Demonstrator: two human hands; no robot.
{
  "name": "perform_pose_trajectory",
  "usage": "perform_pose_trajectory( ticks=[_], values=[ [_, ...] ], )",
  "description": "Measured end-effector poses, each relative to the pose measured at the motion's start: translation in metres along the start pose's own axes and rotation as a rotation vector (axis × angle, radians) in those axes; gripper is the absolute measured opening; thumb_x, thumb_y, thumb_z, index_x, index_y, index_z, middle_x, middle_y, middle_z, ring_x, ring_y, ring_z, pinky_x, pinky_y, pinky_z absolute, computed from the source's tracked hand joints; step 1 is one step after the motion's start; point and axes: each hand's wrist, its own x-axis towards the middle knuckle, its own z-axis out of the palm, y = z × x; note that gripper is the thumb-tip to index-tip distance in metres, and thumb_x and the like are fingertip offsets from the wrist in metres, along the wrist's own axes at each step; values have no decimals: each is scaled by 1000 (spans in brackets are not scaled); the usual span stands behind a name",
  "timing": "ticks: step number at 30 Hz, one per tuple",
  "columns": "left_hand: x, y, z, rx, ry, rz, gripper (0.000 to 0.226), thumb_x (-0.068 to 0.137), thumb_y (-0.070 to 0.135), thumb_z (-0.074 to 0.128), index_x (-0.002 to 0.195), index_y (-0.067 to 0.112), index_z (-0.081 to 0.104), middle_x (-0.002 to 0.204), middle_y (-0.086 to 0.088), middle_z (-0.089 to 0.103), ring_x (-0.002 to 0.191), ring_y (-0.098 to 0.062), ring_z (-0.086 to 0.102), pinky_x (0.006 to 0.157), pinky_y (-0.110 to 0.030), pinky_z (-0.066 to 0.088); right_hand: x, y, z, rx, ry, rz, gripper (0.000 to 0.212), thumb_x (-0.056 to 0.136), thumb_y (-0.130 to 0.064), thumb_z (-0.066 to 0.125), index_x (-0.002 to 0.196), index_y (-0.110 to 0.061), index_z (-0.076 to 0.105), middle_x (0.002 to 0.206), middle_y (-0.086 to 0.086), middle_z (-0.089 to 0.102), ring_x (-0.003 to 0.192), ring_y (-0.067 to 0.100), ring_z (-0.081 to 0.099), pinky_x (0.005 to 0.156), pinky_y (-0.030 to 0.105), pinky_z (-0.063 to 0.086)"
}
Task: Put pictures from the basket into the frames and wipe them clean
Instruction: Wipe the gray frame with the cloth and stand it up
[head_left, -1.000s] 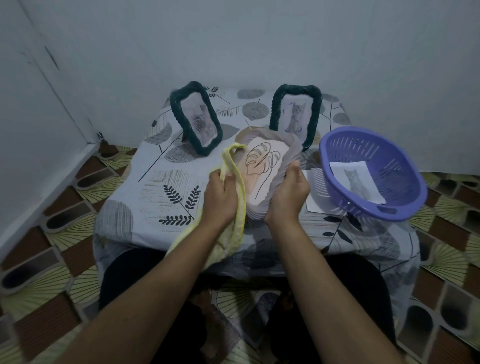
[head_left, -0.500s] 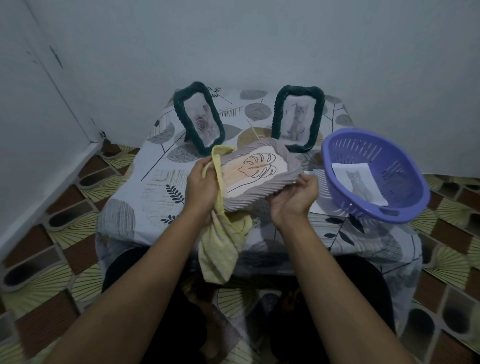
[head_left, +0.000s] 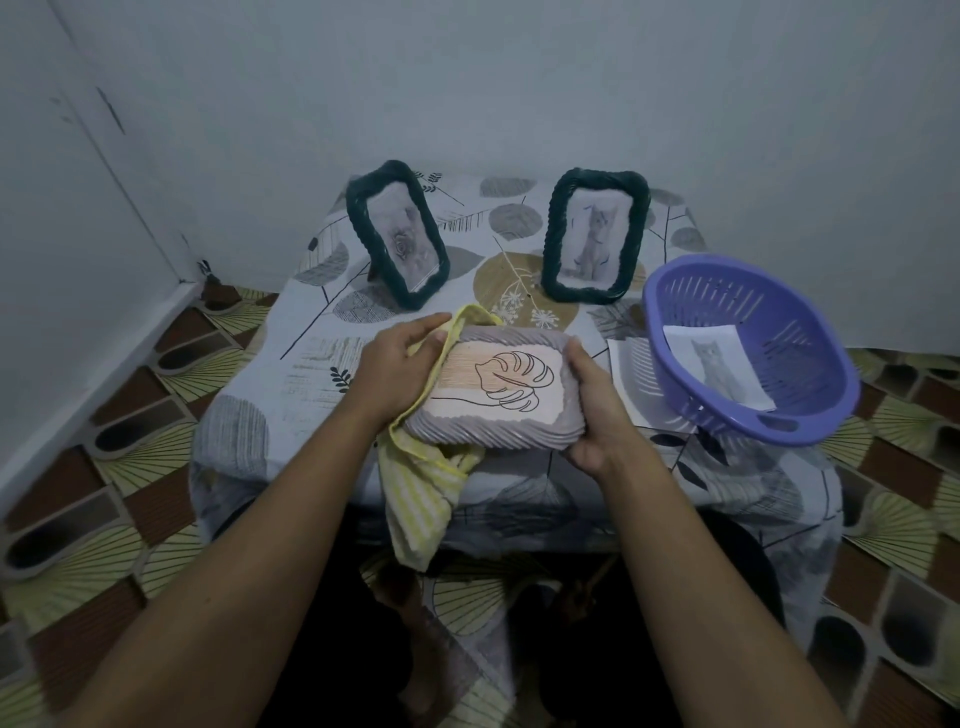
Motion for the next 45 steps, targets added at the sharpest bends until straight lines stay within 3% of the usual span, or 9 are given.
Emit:
perform_pose_trajectory(
  ticks=[5,10,14,18,22,29,35,42,45],
  values=[
    [-11,0,14,395,-101,48,57,106,42,23,160,25,12,167,-1,11,152,-27,11,120,-43,11,9,7,9,-79,122,-146,56,106,-46,33,122,-2,62,110,21,72,102,35,70,87,46,58],
    [-34,14,35,636,-238,63,71,95,53,-2,156,20,-16,163,2,-23,149,-24,-24,120,-53,-16,13,18,24,-41,217,-214,54,107,-44,32,118,-2,65,102,20,74,98,34,71,78,40,60],
    [-47,30,55,574,-253,181,70,96,47,2,158,16,-8,166,0,-12,152,-19,-15,123,-46,-9,14,27,37,-17,250,-264,53,107,-44,34,126,-4,63,117,16,71,112,28,67,99,41,53],
    [-53,37,64,551,-223,364,72,93,47,0,159,20,5,167,3,2,154,-19,-4,124,-41,0,10,23,38,-51,256,-268,48,107,-42,33,110,-11,70,103,4,75,95,16,72,79,28,58],
    [-42,21,54,614,-205,474,61,98,47,6,158,33,7,166,9,5,154,-19,0,124,-47,4,8,21,38,-20,281,-285,51,106,-46,36,115,-9,69,108,11,75,101,24,72,89,39,57],
    [1,-6,23,358,-157,31,61,97,59,7,155,45,-3,167,4,-7,154,-29,-1,122,-57,8,7,13,27,73,266,-322,53,107,-41,34,122,0,63,109,22,72,100,37,71,88,52,57],
    [-1,-9,19,146,9,-26,43,108,33,32,148,21,45,141,-11,57,128,-34,52,97,-31,38,9,17,30,-69,346,-358,52,106,-45,35,112,-5,67,104,17,74,98,33,72,90,54,57],
    [-12,-36,14,57,263,-76,31,98,3,46,125,9,61,125,-11,65,116,-28,58,88,-22,36,16,18,17,16,447,-330,45,106,-43,37,108,-10,68,103,16,75,96,32,72,88,55,57],
    [-19,-45,5,121,119,24,28,95,5,49,113,13,70,118,-8,66,114,-26,59,88,-18,34,20,12,9,117,490,-348,44,106,-42,39,108,-8,67,105,18,74,97,34,72,90,56,56]
  ],
)
